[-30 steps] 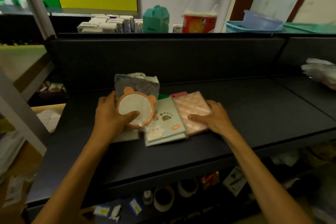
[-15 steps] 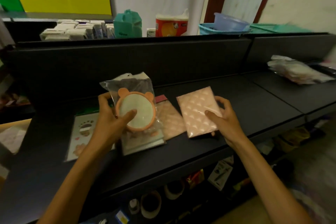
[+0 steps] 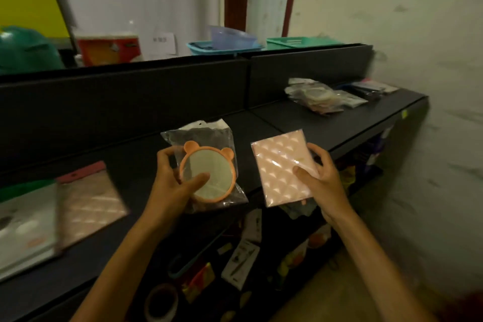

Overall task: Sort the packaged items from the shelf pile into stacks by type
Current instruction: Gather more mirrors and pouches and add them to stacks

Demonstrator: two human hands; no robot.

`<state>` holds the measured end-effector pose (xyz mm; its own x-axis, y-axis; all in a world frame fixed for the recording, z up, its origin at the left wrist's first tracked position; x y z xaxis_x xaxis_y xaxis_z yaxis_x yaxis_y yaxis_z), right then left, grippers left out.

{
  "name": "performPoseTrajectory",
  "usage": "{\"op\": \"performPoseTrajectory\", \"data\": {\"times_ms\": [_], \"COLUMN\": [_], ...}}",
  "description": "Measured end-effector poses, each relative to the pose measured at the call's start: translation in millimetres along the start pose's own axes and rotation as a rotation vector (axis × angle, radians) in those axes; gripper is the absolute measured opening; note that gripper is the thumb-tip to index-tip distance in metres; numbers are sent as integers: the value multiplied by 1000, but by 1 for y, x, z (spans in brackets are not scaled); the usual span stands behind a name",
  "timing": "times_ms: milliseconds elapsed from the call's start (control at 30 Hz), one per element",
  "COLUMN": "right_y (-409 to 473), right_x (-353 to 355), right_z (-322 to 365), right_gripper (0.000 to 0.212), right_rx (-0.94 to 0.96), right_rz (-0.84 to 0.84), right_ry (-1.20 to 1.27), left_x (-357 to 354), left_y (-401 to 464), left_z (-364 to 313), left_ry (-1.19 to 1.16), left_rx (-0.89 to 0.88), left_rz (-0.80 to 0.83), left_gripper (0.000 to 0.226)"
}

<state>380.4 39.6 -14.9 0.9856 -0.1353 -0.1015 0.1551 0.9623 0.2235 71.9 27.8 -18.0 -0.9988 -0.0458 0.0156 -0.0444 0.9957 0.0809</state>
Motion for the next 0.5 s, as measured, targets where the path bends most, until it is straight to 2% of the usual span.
{"op": "performPoseTrajectory", "data": {"times_ms": [133,500], "right_y": [22,92], "right_x": [86,260], "right_z": [-1,-9], "right_gripper": [52,50], "right_rx": [-8,7], "right_rz": [-42,-168], "right_ry": [-6,-3], "left_x": [-89,-274], "left_y": [17,96], "left_z": [-6,-7], "left_ry": [91,125], "left_rx": [-29,-90], "left_rz": [48,147], "left_gripper": [79,76]}}
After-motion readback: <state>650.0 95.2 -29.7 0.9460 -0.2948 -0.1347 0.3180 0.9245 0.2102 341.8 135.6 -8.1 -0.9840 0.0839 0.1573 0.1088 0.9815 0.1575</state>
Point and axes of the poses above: each hand's wrist, its own y-axis towards the middle knuckle, its own x-axis out of the back of the hand, z = x × y, the point moved 9 cm from there along y, towards the middle knuckle, and after that the axes turned 6 degrees about y, right-handed, at the moved point
